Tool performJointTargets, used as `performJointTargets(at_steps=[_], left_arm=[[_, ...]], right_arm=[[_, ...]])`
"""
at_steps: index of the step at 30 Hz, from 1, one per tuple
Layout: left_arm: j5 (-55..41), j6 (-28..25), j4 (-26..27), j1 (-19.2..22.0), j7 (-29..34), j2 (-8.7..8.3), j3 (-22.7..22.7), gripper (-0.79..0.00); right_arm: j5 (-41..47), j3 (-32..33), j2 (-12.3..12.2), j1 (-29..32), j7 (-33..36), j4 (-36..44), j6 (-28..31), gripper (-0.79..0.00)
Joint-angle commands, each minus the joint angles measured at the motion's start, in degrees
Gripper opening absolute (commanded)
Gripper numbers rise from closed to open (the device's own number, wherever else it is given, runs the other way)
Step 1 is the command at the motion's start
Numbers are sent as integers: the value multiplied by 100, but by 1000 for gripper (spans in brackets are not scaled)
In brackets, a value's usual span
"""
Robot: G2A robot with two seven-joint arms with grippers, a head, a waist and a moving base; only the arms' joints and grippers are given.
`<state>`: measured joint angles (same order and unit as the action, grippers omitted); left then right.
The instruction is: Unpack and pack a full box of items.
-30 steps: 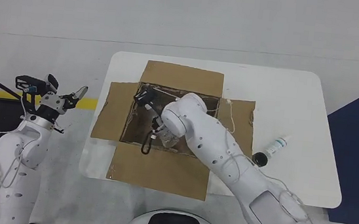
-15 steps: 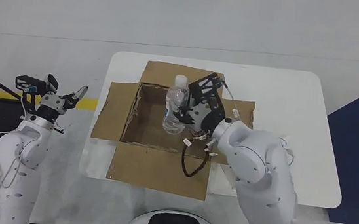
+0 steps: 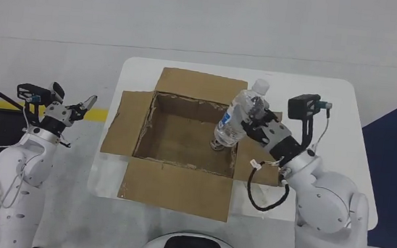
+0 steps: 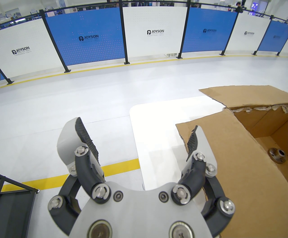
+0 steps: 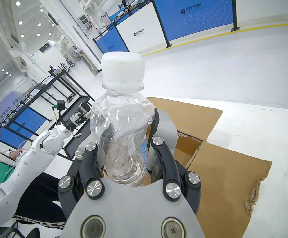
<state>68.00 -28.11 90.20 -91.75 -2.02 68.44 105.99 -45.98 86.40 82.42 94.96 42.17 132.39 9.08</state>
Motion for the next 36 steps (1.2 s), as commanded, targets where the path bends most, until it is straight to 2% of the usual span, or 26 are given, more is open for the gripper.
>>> performJointTargets(at_steps=[1,3,5,7,10,13,16,18,20,22,28,32,36], left_arm=[[0,0,0,0,0,0,0,0],[0,0,0,0,0,0,0,0],[0,0,0,0,0,0,0,0],[0,0,0,0,0,0,0,0],[0,0,0,0,0,0,0,0],[0,0,0,0,0,0,0,0],[0,0,0,0,0,0,0,0],[0,0,0,0,0,0,0,0],[0,0,0,0,0,0,0,0],[0,0,0,0,0,0,0,0],[0,0,0,0,0,0,0,0],[0,0,0,0,0,0,0,0],[0,0,0,0,0,0,0,0]], right_arm=[[-38,10,-2,-1,-37,3,-3,-785],[-277,105,-4,69,-489,8,-183,-785],[267,363,2,260,-849,1,-295,-785],[692,1029,-18,454,-1108,-90,-326,-785],[869,2063,-46,754,-1472,-336,-591,-785],[1341,2848,-44,1040,-1818,-709,-872,-785],[1553,3298,-33,1328,-2057,-1013,-1055,-785],[1291,3476,-28,1464,-2282,-1194,-1352,-785],[963,3420,-21,1487,-2459,-1284,-1628,-785],[1034,3342,-1,1427,-2678,-1409,-1800,-785],[-614,2613,15,1150,-3333,-1797,-2776,-785],[-1623,2101,12,830,-3354,-2065,-3300,-785],[-2051,1802,20,645,-3314,-2230,-3498,-785]])
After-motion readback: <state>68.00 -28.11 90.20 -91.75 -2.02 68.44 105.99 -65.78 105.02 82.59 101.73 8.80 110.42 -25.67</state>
